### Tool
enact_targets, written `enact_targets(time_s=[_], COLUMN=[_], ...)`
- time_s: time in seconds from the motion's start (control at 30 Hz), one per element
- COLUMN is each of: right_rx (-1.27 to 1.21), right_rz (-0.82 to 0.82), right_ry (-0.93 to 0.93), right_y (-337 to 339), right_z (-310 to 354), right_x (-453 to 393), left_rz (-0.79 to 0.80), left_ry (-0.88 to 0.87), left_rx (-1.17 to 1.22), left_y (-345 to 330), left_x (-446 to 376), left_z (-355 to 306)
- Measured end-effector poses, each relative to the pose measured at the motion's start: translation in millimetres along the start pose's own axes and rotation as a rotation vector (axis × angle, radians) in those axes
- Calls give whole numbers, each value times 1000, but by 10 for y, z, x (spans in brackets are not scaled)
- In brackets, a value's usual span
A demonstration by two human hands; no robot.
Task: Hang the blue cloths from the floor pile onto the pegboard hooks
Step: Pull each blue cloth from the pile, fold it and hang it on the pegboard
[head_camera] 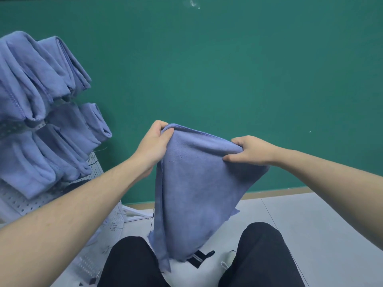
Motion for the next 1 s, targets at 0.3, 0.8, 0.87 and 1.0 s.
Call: enact_targets(time_s=[0.3,0.8,0.87,1.0], right_rx=[-185,-423,-460,-539], right_rz=[-1,-164,-198,-294], right_ry=[-63,-115,-169,-352], right_y=[49,172,149,56], right_z=[-162,-217,-267,-357], right_x=[22,59,47,12], left_rz=[-11,-35,-40,-2], left_ry=[34,308,364,475], left_rx=[142,389,348,283], left_y=[262,337,312,156], left_x=[-5,-53,-61,-36], left_z=[146,533,617,726])
Point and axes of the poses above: each hand's wrist, its own x-axis away from the middle knuckle, its own y-axis out of the back of the hand, z = x × y, the point moved 6 cm from there along -x, towards the middle knuckle, and after that the axes turned 8 degrees about y, right-handed, at the moved point
